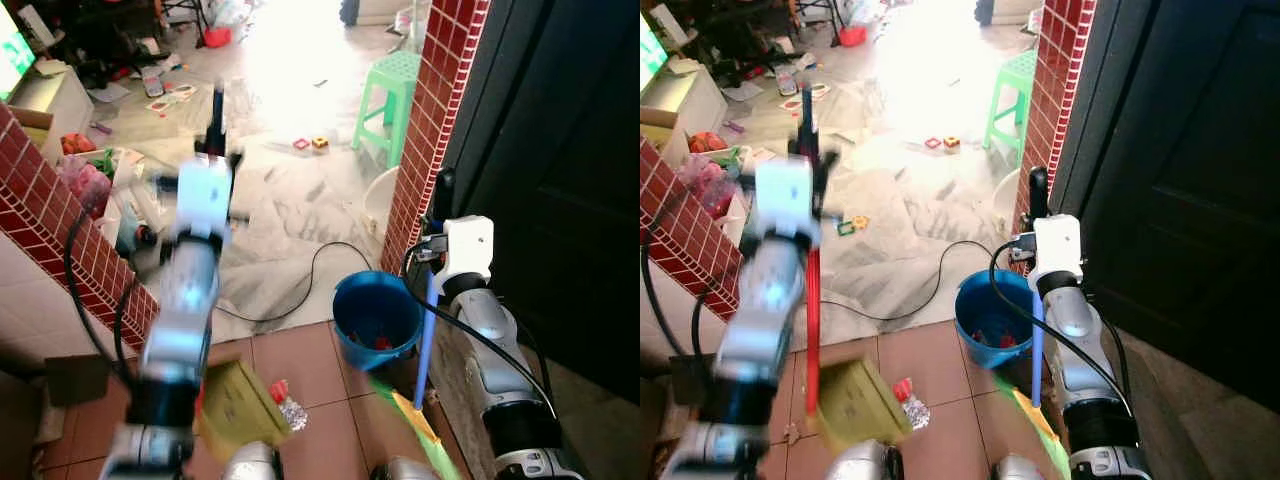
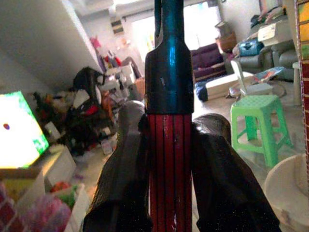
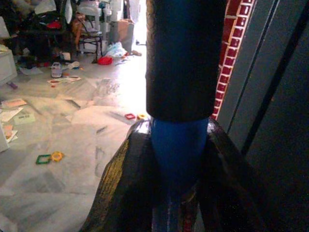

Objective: Sweep floor

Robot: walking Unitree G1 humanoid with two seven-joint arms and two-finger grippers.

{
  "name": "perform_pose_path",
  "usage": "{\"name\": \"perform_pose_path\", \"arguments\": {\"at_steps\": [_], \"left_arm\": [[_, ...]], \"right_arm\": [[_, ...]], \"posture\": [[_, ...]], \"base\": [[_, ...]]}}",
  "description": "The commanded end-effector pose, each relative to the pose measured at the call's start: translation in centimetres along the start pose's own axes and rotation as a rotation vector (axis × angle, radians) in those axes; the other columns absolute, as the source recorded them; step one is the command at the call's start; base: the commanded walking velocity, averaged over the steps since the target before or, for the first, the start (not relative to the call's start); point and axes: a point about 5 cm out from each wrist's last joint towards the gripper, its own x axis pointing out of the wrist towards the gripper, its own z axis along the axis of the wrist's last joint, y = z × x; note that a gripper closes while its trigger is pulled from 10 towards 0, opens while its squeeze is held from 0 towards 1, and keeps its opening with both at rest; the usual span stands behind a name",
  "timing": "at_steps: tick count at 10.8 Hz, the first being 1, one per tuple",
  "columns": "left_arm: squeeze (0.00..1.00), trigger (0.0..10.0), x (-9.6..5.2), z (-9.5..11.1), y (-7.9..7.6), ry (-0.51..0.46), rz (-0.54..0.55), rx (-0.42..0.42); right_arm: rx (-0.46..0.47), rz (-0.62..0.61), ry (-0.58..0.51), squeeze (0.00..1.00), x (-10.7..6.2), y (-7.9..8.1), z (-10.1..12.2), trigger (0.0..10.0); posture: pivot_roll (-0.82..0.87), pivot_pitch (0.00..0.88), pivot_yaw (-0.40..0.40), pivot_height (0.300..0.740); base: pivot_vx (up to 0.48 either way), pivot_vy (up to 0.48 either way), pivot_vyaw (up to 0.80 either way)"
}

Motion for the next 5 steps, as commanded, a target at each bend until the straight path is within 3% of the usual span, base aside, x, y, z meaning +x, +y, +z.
{"name": "perform_pose_path", "arguments": {"at_steps": [1,2,4,5], "left_arm": [[0.00,10.0,-0.3,1.5,0.3,-0.051,0.038,-0.044],[0.00,10.0,-0.8,0.9,0.1,-0.020,0.026,-0.070],[0.00,10.0,-3.4,-2.1,-0.1,0.112,-0.025,-0.150],[0.00,10.0,-3.9,-2.3,0.1,0.108,-0.051,-0.141]], "right_arm": [[0.013,-0.013,-0.029,0.00,0.0,0.0,0.3,10.0],[0.013,-0.015,-0.027,0.00,-0.1,0.0,0.2,10.0],[0.033,-0.010,-0.037,0.00,0.2,0.4,0.6,10.0],[0.036,-0.014,-0.046,0.00,0.3,0.1,0.9,10.0]], "posture": [[-0.07,0.000,0.059,0.740],[-0.07,0.000,0.054,0.740],[-0.07,0.000,0.045,0.740],[-0.06,0.000,0.040,0.740]], "base": [[0.000,0.000,0.00],[0.000,0.000,0.00],[0.000,0.000,0.00],[0.000,0.000,0.00]]}}
